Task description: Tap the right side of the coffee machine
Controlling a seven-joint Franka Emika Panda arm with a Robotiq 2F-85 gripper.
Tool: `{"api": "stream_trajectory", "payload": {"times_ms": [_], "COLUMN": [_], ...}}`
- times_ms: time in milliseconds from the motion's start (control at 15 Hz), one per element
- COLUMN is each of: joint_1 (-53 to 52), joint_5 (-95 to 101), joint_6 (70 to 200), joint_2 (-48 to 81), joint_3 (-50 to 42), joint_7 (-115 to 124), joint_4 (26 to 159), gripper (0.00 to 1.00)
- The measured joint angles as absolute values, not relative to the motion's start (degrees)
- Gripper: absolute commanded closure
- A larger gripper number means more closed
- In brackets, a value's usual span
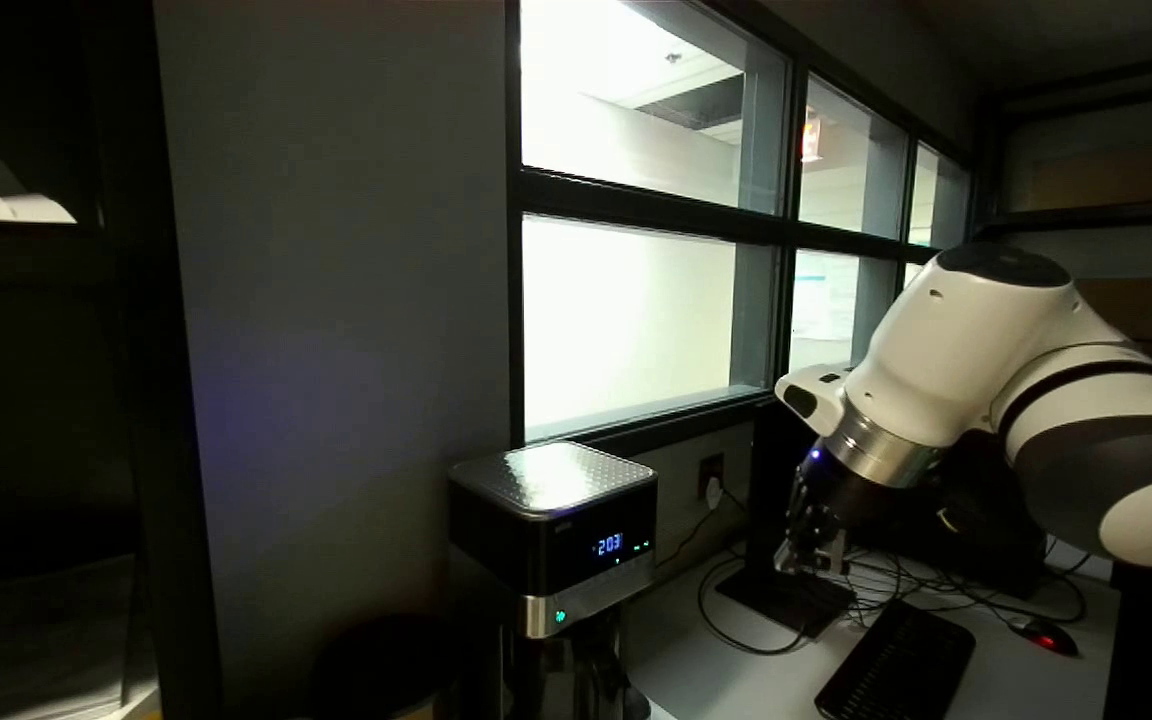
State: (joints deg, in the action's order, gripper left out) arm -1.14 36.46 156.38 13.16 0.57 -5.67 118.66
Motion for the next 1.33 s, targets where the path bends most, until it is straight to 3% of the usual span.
{"api": "stream_trajectory", "payload": {"times_ms": [1333], "joint_1": [-3.7], "joint_5": [41.3], "joint_6": [169.3], "joint_2": [28.1], "joint_3": [-2.0], "joint_7": [-0.9], "joint_4": [105.5], "gripper": [1.0]}}
